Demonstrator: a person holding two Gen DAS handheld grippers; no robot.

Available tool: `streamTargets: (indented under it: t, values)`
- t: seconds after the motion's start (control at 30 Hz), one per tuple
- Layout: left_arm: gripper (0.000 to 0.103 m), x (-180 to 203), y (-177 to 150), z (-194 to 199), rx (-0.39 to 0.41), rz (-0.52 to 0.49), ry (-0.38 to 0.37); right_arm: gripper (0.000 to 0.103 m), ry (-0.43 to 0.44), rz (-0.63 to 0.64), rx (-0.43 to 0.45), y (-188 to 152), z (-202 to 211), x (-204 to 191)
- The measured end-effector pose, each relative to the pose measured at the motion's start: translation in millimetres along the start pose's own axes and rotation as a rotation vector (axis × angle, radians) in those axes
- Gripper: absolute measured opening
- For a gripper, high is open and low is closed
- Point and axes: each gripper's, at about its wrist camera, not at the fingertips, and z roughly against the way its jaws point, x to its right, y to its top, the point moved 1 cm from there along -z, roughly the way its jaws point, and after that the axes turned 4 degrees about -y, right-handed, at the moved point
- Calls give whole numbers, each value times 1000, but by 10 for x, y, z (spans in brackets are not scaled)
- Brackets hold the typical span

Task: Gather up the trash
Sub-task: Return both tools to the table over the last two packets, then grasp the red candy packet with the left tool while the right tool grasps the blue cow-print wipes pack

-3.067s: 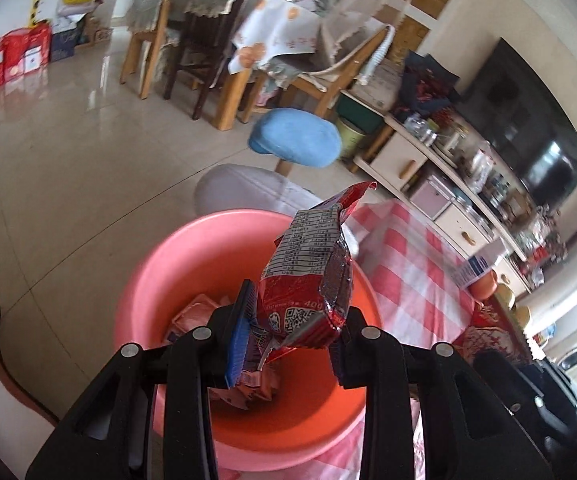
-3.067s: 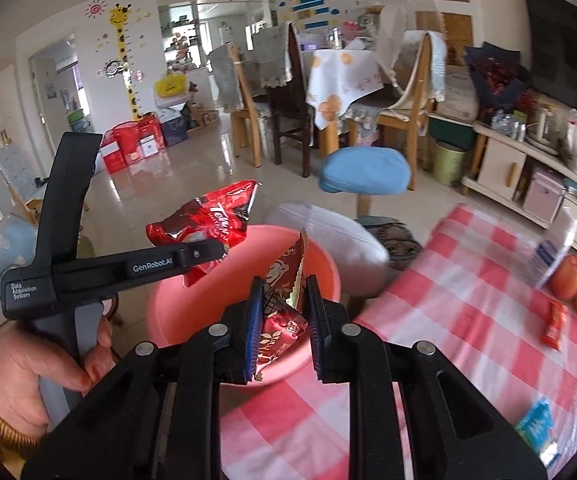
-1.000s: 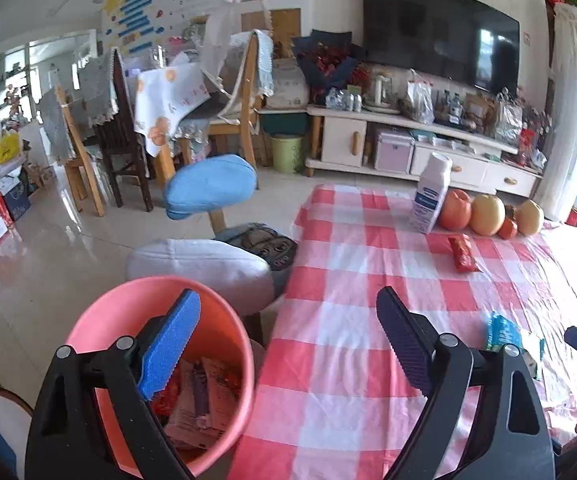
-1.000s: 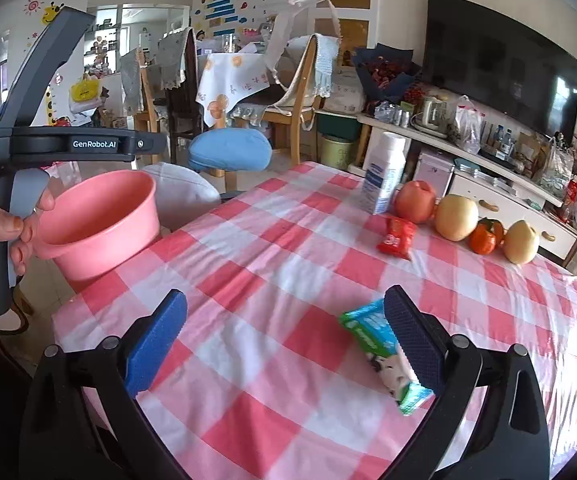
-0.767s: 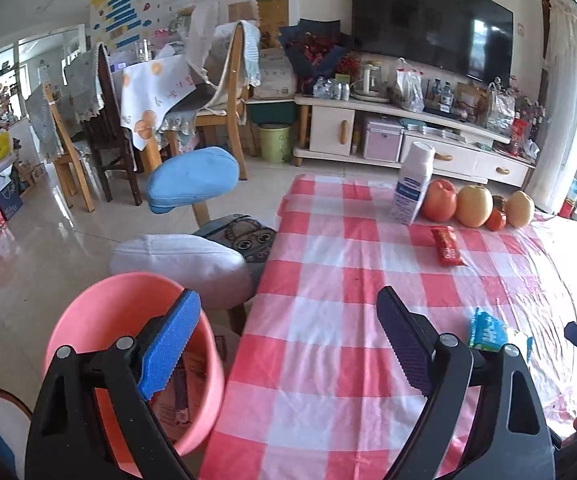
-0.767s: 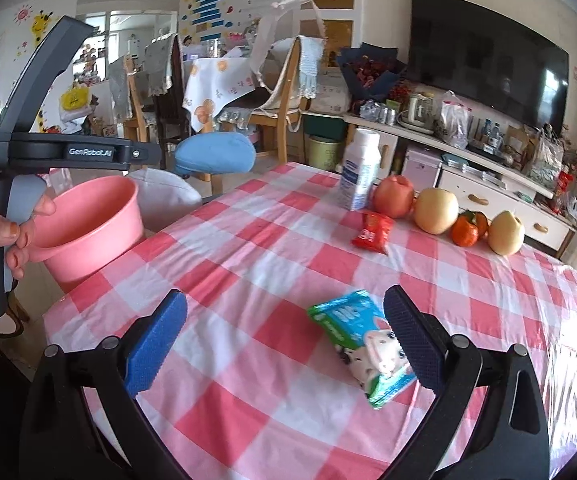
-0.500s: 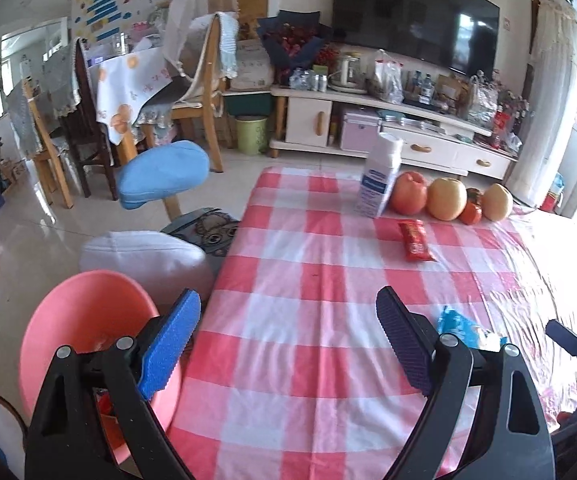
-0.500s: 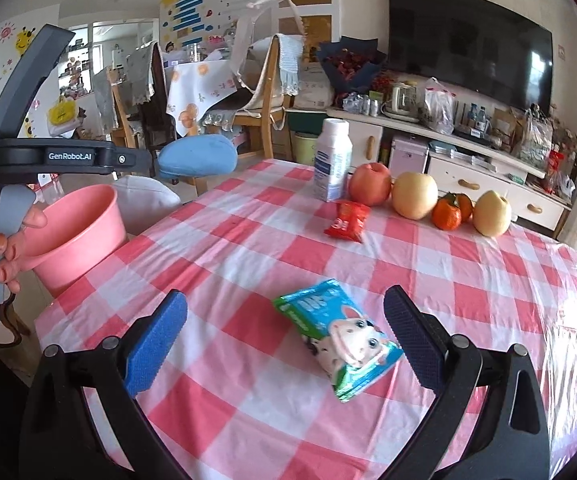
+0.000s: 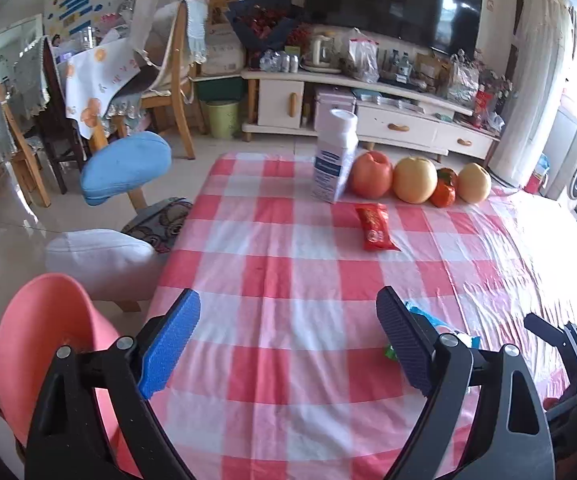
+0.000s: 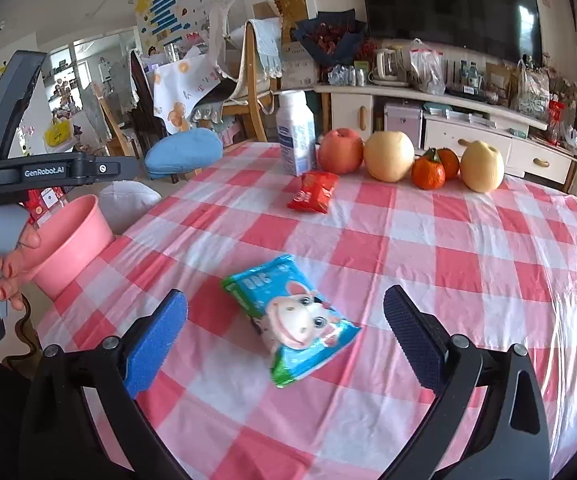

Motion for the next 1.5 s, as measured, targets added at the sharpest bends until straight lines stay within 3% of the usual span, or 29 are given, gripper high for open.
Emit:
streamTargets:
  t: [0.37, 0.77, 1.17, 1.5]
  values:
    - [89, 465, 137, -284, -46, -92, 26, 99, -17, 15, -55, -15, -219, 226]
    - [89, 850, 410, -1010, -113, -171, 84, 99, 98, 90, -166, -55, -632, 221]
    - [89, 966, 638, -1925, -195, -121, 49, 99, 190, 43, -237, -36, -826, 255]
    - [89, 892, 645, -2379, -248, -64, 63, 99, 219, 41, -267, -43, -844, 255]
